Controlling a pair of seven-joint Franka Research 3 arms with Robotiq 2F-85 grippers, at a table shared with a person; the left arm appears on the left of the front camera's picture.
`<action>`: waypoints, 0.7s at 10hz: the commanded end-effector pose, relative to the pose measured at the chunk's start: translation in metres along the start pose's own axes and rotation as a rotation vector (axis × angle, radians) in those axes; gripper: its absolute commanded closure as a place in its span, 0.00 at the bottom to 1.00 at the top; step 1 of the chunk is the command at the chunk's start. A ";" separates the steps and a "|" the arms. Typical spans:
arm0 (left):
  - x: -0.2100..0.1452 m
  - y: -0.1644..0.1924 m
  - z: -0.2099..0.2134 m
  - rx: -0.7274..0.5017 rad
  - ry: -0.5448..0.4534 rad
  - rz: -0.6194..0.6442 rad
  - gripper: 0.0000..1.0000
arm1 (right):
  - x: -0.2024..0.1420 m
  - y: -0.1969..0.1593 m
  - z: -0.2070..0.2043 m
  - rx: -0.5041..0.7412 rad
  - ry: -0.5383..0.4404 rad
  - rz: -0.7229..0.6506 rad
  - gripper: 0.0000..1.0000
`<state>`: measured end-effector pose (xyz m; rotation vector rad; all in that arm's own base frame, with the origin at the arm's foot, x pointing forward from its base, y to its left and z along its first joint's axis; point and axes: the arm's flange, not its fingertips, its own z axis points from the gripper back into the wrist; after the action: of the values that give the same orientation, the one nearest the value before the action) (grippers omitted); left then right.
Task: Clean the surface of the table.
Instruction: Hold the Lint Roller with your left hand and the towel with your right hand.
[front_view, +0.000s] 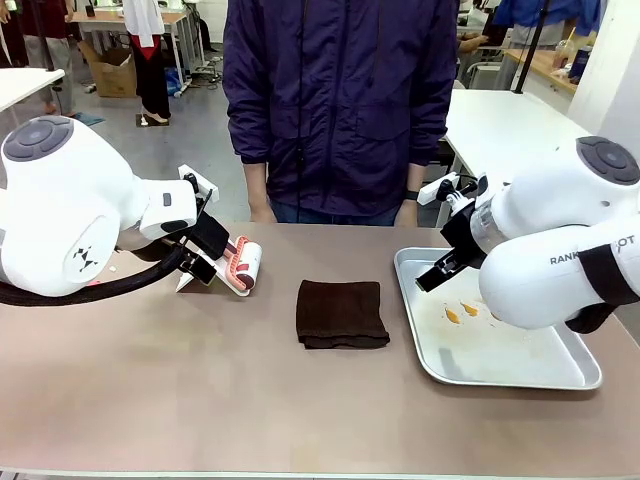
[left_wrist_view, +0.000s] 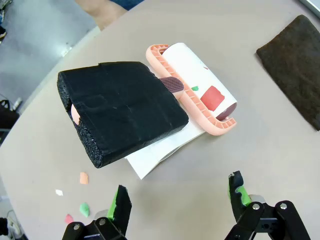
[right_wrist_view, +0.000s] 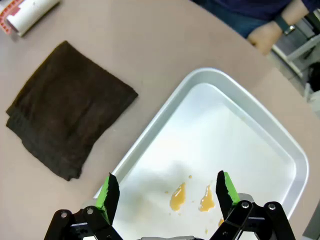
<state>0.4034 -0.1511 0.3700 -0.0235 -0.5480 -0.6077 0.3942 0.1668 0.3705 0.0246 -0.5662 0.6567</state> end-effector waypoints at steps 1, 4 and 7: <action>0.000 0.000 0.000 0.000 0.000 -0.001 0.00 | 0.000 0.000 0.000 0.000 0.000 -0.001 0.00; 0.000 0.000 0.000 0.000 0.000 -0.001 0.00 | 0.000 0.000 0.000 0.000 0.000 -0.001 0.00; 0.000 0.000 0.000 0.000 0.000 0.000 0.00 | 0.000 0.000 0.012 0.059 0.034 -0.030 0.00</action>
<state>0.4034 -0.1511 0.3700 -0.0235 -0.5480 -0.6075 0.3925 0.1675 0.3704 0.0333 -0.5490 0.6495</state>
